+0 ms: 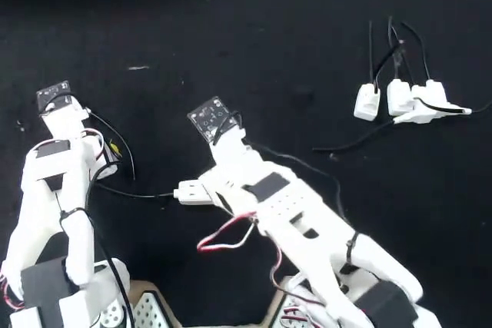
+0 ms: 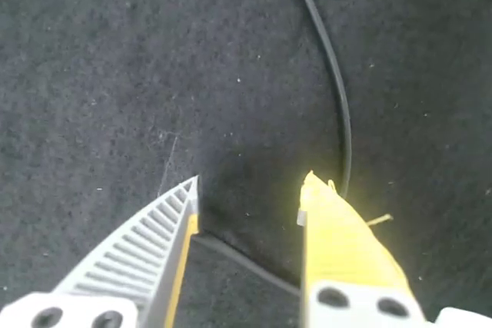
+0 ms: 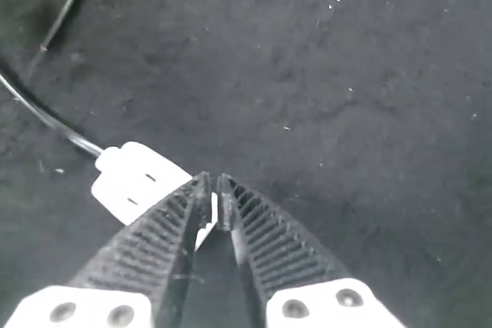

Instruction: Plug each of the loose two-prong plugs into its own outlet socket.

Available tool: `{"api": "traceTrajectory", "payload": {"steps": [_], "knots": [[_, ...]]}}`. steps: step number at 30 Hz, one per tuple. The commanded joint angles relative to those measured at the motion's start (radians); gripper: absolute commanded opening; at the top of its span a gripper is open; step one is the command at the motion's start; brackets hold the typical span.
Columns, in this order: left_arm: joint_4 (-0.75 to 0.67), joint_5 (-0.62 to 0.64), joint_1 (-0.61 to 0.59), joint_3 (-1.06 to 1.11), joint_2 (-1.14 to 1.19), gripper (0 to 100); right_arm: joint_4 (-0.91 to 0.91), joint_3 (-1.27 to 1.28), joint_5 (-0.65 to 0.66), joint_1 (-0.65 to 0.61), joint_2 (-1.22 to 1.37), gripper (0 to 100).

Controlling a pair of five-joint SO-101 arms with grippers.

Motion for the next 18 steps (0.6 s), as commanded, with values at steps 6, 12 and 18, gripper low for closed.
{"api": "traceTrajectory", "payload": {"steps": [6, 12, 18], "knots": [[-0.014, 0.037, 0.010, -0.013, 0.040, 21, 0.336, -0.338, -0.009, 0.058, 0.246, 1.1], [-0.044, 0.037, 0.008, -0.025, 0.077, 21, 0.456, -0.507, 0.023, 0.057, 0.479, 1.1], [-0.048, 0.038, 0.007, -0.027, 0.077, 21, 0.451, -0.535, 0.032, -0.064, 0.559, 1.1]]}}
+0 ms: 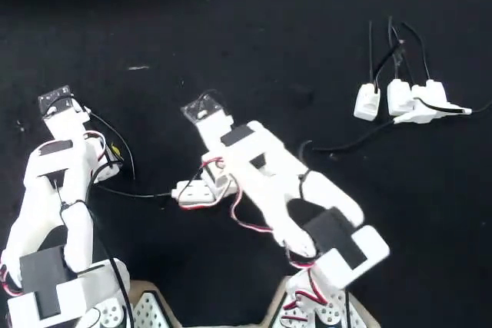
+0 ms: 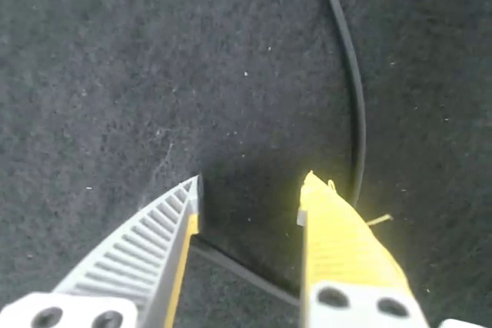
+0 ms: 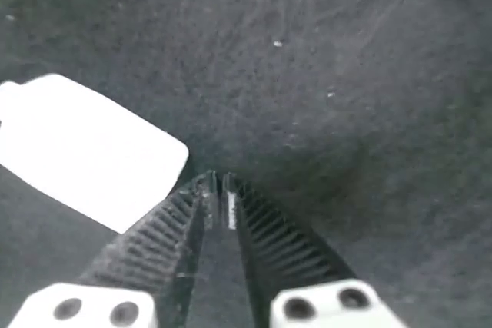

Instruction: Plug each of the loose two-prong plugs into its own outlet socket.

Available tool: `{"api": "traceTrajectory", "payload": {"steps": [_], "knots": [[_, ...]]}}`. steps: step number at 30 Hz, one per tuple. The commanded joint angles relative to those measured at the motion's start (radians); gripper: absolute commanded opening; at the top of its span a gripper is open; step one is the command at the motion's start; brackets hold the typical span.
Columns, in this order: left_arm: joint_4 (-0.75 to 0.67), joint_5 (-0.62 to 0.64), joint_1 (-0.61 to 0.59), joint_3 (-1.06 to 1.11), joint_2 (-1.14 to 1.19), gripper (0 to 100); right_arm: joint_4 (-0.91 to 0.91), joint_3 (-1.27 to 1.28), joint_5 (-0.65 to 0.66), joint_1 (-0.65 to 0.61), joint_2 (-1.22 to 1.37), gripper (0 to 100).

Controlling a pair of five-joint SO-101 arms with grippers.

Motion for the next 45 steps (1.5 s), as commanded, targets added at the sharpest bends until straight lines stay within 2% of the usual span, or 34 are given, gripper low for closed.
{"api": "traceTrajectory", "payload": {"steps": [1, 11, 16, 21, 27, 29, 33, 37, 45], "knots": [[-0.012, 0.014, 0.007, -0.027, -0.002, 21, -0.006, -0.044, 0.011, -0.101, 0.001, 1.1], [-0.012, 0.012, 0.007, -0.027, 0.003, 21, -0.055, -0.016, 0.011, -0.127, -0.024, 1.1], [-0.014, 0.012, -0.018, -0.028, -0.002, 21, -0.068, 0.085, 0.012, -0.087, -0.219, 1.1], [0.012, 0.005, -0.104, -0.085, -0.002, 22, -0.187, 0.216, 0.012, -0.026, -0.381, 1.5], [0.302, -0.028, -0.133, -0.361, 0.011, 22, -0.259, 0.237, 0.006, 0.069, -0.386, 1.5], [0.361, -0.052, -0.131, -0.460, 0.011, 22, -0.302, 0.266, 0.006, 0.084, -0.392, 1.5], [0.327, -0.054, -0.120, -0.591, 0.037, 22, -0.428, 0.343, 0.011, 0.077, -0.395, 1.2], [0.284, -0.049, -0.097, -0.700, 0.176, 22, -0.485, 0.369, 0.011, 0.077, -0.395, 1.2], [0.287, 0.112, -0.085, -1.027, 0.540, 22, -0.534, 0.403, 0.029, 0.054, -0.395, 1.2]]}}
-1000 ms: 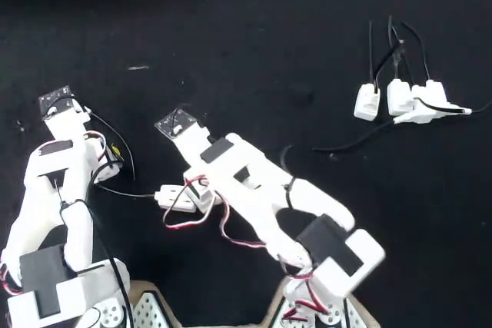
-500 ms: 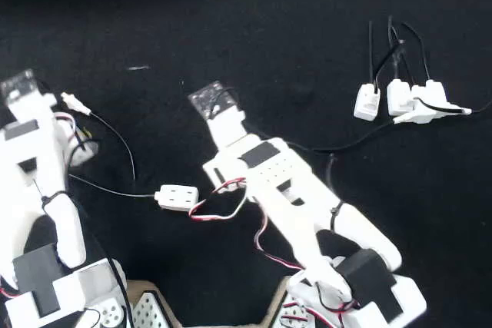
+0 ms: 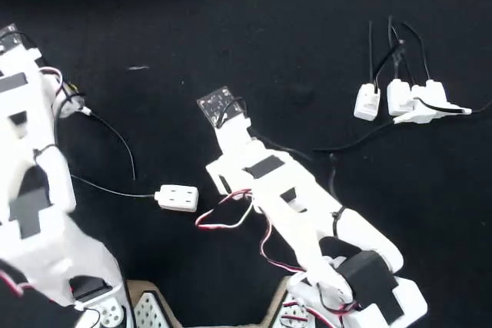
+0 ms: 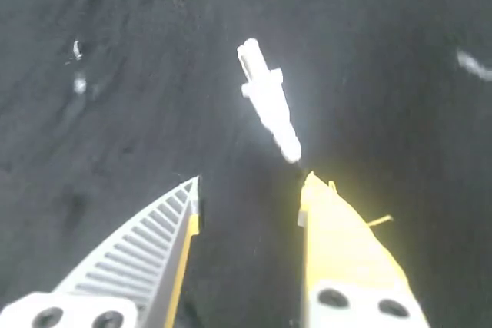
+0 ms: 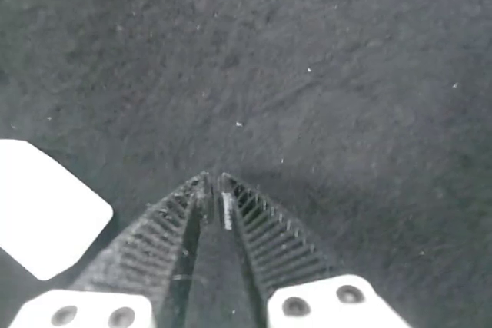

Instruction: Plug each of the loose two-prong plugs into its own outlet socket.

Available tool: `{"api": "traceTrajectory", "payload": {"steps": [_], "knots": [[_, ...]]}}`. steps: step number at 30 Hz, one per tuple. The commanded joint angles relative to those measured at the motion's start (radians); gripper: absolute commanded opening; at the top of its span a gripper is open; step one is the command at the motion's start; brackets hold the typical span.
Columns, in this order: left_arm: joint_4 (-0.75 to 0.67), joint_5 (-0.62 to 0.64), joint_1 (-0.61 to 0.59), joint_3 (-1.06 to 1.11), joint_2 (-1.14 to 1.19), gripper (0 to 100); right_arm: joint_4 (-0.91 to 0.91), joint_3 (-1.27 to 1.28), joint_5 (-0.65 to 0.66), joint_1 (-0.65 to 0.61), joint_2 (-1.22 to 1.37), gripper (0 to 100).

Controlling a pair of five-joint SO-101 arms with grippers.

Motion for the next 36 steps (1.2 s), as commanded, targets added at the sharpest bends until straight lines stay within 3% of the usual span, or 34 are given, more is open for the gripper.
{"api": "traceTrajectory", "payload": {"steps": [1, 12, 20, 23, 25, 36], "knots": [[-0.017, 0.063, 0.027, -0.182, 0.094, 22, -0.038, 0.002, 0.049, -0.020, -0.045, 1.2], [-0.017, 0.132, 0.061, -0.403, 0.361, 22, -0.037, -0.002, 0.075, -0.044, -0.045, 1.2], [-0.005, 0.132, 0.056, -0.421, 0.427, 17, -0.034, -0.005, 0.075, -0.044, -0.045, 1.2], [0.034, 0.133, 0.064, -0.433, 0.420, 1, -0.035, -0.005, 0.075, -0.044, -0.045, 1.2], [0.044, 0.133, 0.073, -0.433, 0.419, 5, -0.037, -0.004, 0.075, -0.044, -0.045, 1.2], [0.318, 0.129, 0.088, -0.694, 0.250, 3, -0.038, -0.001, 0.075, -0.044, -0.045, 1.2]]}}
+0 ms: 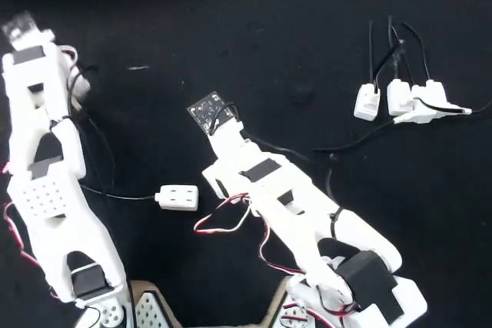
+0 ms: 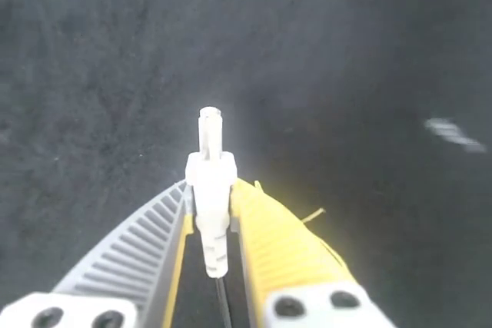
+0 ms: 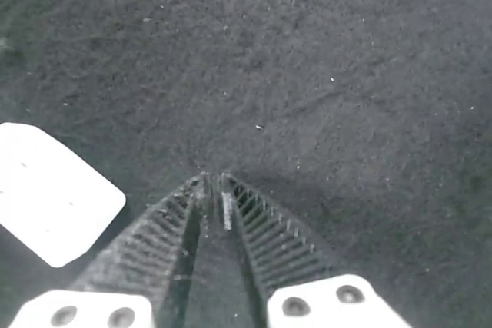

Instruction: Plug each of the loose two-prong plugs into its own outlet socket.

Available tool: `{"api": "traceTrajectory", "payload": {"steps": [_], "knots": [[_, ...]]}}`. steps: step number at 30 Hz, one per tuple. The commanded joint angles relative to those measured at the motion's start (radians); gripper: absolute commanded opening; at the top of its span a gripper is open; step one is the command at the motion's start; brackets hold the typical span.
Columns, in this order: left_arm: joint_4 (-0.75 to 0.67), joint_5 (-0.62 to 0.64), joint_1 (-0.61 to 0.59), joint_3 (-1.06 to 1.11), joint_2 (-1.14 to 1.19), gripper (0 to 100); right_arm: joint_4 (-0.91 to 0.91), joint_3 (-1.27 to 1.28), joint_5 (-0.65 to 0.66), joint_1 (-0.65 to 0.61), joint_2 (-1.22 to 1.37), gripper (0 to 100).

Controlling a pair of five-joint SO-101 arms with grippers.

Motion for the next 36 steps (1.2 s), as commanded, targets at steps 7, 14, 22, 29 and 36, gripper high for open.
{"api": "traceTrajectory", "payload": {"steps": [7, 14, 22, 29, 36], "knots": [[0.252, -0.103, 0.093, -0.159, -0.166, 3, -0.020, -0.010, 0.003, -0.008, -0.047, 1.2], [0.419, -0.176, 0.226, -0.166, -0.172, 3, -0.040, 0.097, -0.005, 0.041, -0.251, 1.2], [0.445, -0.170, 0.433, -0.157, -0.172, 3, -0.114, 0.292, -0.213, 0.258, -0.628, 1.2], [0.416, -0.169, 0.627, -0.120, -0.146, 3, -0.094, 0.331, -0.293, 0.457, -0.825, 1.5], [0.319, -0.176, 0.739, -0.068, -0.127, 3, -0.054, 0.332, -0.295, 0.497, -0.895, 1.5]]}}
